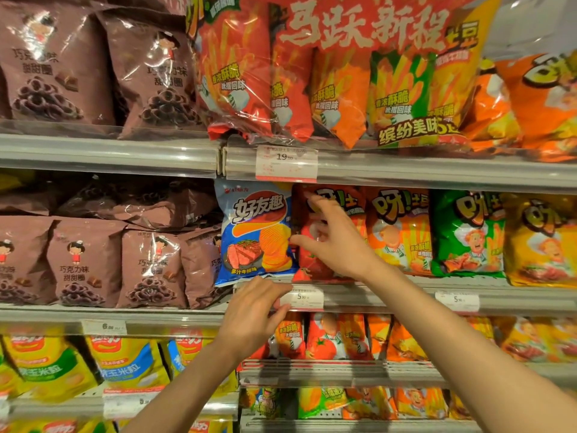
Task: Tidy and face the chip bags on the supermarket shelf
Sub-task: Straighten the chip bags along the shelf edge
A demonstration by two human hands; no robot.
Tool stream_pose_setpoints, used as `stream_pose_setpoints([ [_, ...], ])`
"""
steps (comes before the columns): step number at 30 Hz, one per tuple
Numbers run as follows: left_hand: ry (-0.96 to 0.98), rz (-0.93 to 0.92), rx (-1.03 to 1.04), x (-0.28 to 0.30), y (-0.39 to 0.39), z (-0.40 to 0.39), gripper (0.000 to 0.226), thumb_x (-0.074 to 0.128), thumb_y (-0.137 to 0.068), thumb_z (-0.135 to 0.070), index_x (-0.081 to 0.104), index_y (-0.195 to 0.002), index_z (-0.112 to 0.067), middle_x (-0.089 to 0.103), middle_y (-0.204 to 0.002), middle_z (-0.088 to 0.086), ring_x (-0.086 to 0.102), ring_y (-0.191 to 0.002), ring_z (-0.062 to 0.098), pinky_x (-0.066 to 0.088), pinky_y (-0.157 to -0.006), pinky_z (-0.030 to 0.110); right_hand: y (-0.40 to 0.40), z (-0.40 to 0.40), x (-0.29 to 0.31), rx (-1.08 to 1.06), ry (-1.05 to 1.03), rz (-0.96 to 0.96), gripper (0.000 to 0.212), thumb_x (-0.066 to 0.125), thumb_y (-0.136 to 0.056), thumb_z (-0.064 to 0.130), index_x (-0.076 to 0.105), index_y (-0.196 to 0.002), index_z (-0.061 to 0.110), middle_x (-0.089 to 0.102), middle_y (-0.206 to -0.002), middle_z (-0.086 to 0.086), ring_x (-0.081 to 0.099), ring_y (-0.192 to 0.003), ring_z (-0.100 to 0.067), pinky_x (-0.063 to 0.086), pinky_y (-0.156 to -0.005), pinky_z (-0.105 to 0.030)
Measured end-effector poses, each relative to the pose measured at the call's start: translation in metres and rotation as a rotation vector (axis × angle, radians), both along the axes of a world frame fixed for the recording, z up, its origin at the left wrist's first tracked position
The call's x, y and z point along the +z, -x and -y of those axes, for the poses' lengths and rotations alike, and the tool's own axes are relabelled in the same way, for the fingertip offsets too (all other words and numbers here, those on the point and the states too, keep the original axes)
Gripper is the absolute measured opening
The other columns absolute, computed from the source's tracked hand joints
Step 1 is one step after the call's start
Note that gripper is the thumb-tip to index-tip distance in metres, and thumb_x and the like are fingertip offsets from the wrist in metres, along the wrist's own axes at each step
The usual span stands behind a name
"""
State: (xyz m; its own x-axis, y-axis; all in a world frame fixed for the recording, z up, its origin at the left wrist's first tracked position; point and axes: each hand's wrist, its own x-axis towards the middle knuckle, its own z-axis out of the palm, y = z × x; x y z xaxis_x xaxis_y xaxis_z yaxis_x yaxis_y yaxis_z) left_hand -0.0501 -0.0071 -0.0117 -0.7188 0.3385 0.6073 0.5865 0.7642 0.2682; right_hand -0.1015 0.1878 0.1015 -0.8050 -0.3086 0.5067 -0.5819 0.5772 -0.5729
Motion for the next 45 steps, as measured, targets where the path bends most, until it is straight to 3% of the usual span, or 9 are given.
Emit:
stream_pose_setpoints([
  [5, 0.024, 0.005, 0.028, 0.003, 0.003, -0.008, 0.03, 0.073, -0.087, -0.031, 0.069, -0.116, -0.023, 0.062, -0.084, -0.01, 0.057, -0.086, 0.015, 0.043, -0.071, 0.029, -0.011, -0.081, -0.018, -0.214, -0.001, -0.12, 0.052, 0.069, -0.085, 0.05, 0.054, -0.132, 0.033, 0.05, -0.117, 0.012, 0.057, -0.105, -0.002, 0.05, -0.09, -0.022],
  [12, -0.006, 0.05, -0.006, 0.006, 0.006, -0.011, 0.032, 0.072, -0.088, -0.034, 0.068, -0.118, -0.026, 0.055, -0.081, -0.019, 0.056, -0.081, 0.007, 0.042, -0.07, 0.024, 0.002, -0.105, -0.03, -0.187, -0.027, 0.188, 0.087, 0.074, -0.075, 0.064, 0.033, -0.147, 0.037, 0.047, -0.143, 0.005, 0.055, -0.124, -0.014, 0.051, -0.1, -0.035],
  [16, 0.005, 0.064, -0.013, 0.005, 0.007, -0.009, 0.034, 0.072, -0.088, -0.035, 0.067, -0.121, -0.027, 0.056, -0.081, -0.019, 0.056, -0.083, 0.005, 0.045, -0.073, 0.023, 0.018, -0.089, -0.016, -0.156, 0.042, 0.264, 0.103, 0.076, -0.074, 0.063, 0.019, -0.155, 0.035, 0.036, -0.159, 0.002, 0.045, -0.139, -0.022, 0.042, -0.112, -0.044],
  [22, -0.004, 0.08, 0.013, 0.001, 0.008, -0.003, 0.036, 0.069, -0.09, -0.037, 0.064, -0.125, -0.031, 0.064, -0.093, -0.017, 0.055, -0.094, 0.002, 0.034, -0.079, 0.01, 0.03, -0.083, -0.017, -0.166, 0.078, 0.271, 0.108, 0.087, -0.071, 0.047, 0.024, -0.157, 0.03, 0.036, -0.16, 0.004, 0.036, -0.144, -0.017, 0.035, -0.106, -0.026],
  [27, 0.0, 0.084, -0.015, 0.0, 0.01, 0.0, 0.036, 0.066, -0.093, -0.037, 0.064, -0.127, -0.027, 0.069, -0.105, -0.009, 0.059, -0.102, 0.008, 0.043, -0.086, 0.021, 0.029, -0.076, -0.029, -0.223, 0.146, 0.203, 0.112, 0.087, -0.07, 0.048, 0.021, -0.158, 0.026, 0.033, -0.16, 0.005, 0.03, -0.143, -0.009, 0.027, -0.104, -0.022],
  [31, 0.049, 0.07, -0.024, 0.001, 0.01, 0.003, 0.036, 0.066, -0.093, -0.036, 0.064, -0.128, -0.025, 0.069, -0.105, -0.008, 0.061, -0.101, 0.011, 0.049, -0.087, 0.03, 0.027, -0.073, -0.035, -0.253, 0.17, 0.231, 0.111, 0.085, -0.072, 0.051, 0.02, -0.158, 0.025, 0.03, -0.162, 0.003, 0.029, -0.146, -0.016, 0.026, -0.103, -0.022],
  [35, 0.072, 0.043, -0.018, 0.002, 0.01, 0.003, 0.036, 0.072, -0.09, -0.031, 0.067, -0.124, -0.023, 0.07, -0.101, -0.009, 0.062, -0.097, 0.011, 0.042, -0.083, 0.021, 0.027, -0.073, -0.034, -0.255, 0.15, 0.223, 0.11, 0.083, -0.074, 0.052, 0.019, -0.158, 0.027, 0.032, -0.162, 0.003, 0.032, -0.146, -0.017, 0.029, -0.102, -0.023],
  [41, 0.053, 0.038, -0.03, 0.0, 0.01, 0.004, 0.034, 0.071, -0.09, -0.03, 0.067, -0.123, -0.022, 0.068, -0.094, -0.006, 0.061, -0.091, 0.013, 0.038, -0.079, 0.019, 0.02, -0.069, -0.038, -0.248, 0.125, 0.177, 0.103, 0.077, -0.08, 0.054, 0.015, -0.159, 0.029, 0.03, -0.162, 0.005, 0.029, -0.138, -0.003, 0.03, -0.104, -0.023],
  [45, 0.004, 0.029, -0.046, -0.001, 0.009, 0.002, 0.034, 0.074, -0.088, -0.026, 0.068, -0.121, -0.02, 0.065, -0.087, -0.007, 0.06, -0.088, 0.014, 0.047, -0.078, 0.028, 0.01, -0.063, -0.045, -0.301, 0.09, 0.086, 0.096, 0.068, -0.086, 0.059, 0.015, -0.159, 0.026, 0.024, -0.165, 0.002, 0.025, -0.149, -0.015, 0.026, -0.111, -0.028],
])
